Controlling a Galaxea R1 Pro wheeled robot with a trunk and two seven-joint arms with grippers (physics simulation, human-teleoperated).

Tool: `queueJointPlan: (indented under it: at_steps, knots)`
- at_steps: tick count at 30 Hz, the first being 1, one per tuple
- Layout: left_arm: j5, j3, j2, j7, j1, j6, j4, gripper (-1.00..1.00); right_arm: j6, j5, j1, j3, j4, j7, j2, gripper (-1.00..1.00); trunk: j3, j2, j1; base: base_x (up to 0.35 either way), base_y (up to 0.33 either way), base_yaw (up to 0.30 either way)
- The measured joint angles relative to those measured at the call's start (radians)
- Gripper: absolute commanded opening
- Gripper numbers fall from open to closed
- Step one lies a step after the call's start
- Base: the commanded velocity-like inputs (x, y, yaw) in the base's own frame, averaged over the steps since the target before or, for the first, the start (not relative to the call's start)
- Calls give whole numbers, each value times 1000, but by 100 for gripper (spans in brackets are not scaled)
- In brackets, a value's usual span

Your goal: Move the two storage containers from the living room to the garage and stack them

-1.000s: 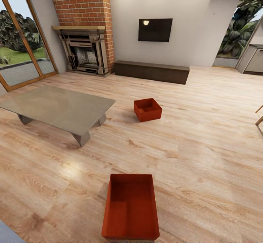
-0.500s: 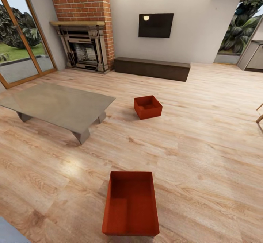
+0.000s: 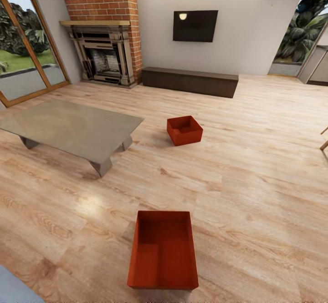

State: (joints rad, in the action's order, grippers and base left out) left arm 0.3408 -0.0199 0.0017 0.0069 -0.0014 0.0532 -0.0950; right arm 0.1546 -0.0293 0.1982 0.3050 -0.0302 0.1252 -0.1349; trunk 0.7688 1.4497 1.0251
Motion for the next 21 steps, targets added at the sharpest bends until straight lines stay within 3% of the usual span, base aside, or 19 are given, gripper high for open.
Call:
queueJointPlan:
  at_steps: [21]
  knots:
    - [0, 0, 0, 0, 0, 0, 0, 100, 0, 0, 0, 0, 0, 0, 0, 100, 34, 0, 0, 0, 0, 0]
